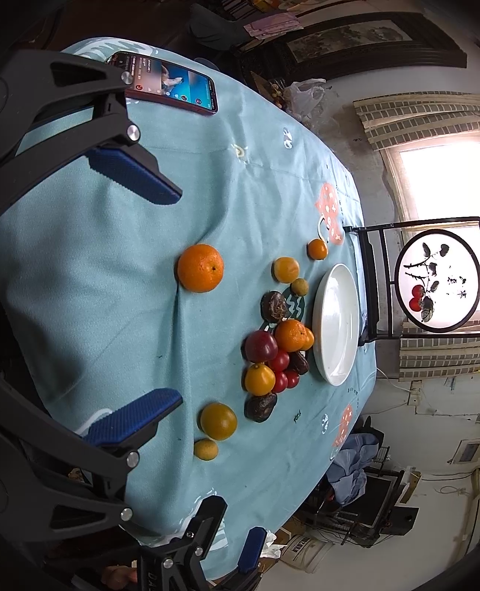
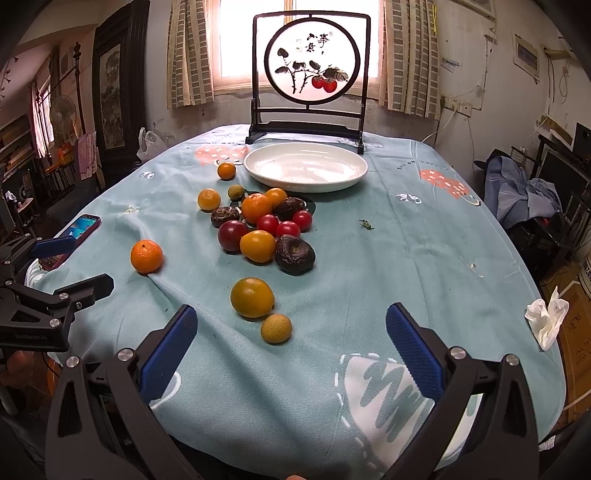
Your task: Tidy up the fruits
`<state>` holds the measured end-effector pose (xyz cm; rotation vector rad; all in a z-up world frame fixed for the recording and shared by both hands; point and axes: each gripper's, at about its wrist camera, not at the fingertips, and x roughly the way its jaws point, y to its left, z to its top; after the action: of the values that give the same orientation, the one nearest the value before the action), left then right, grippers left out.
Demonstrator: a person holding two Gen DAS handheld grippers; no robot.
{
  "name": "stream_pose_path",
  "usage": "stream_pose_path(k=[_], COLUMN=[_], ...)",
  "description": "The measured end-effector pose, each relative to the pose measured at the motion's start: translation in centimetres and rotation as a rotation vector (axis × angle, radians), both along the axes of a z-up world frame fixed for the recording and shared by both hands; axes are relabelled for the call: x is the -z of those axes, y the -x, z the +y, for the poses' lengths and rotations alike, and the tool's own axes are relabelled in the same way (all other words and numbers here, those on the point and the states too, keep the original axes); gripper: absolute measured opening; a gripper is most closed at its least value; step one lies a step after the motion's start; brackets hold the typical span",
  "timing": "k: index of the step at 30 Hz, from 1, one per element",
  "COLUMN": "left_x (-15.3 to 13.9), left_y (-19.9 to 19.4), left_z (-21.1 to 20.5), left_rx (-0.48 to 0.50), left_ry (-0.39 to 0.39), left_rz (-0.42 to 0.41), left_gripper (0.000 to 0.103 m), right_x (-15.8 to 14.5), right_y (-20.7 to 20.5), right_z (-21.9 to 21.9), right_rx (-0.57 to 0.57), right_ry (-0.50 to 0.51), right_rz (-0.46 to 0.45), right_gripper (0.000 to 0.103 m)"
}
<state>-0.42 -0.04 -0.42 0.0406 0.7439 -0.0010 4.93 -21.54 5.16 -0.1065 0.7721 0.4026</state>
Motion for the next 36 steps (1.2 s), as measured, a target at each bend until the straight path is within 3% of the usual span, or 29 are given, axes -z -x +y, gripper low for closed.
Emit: stream_pose_path(k=[36], left_x=[1.6], left_y=[-1.4], left_z=[0.4], left_rx=[-0.011], left_ry=[0.005], left_rz=[0.054], left_gripper=[0.101], right_x=[1.8], right_y=[-1.2], right_z=[0.4], right_rx=[-0.023], right_ry=[-0.021], right_rz=[0.065], right_gripper=[0.102])
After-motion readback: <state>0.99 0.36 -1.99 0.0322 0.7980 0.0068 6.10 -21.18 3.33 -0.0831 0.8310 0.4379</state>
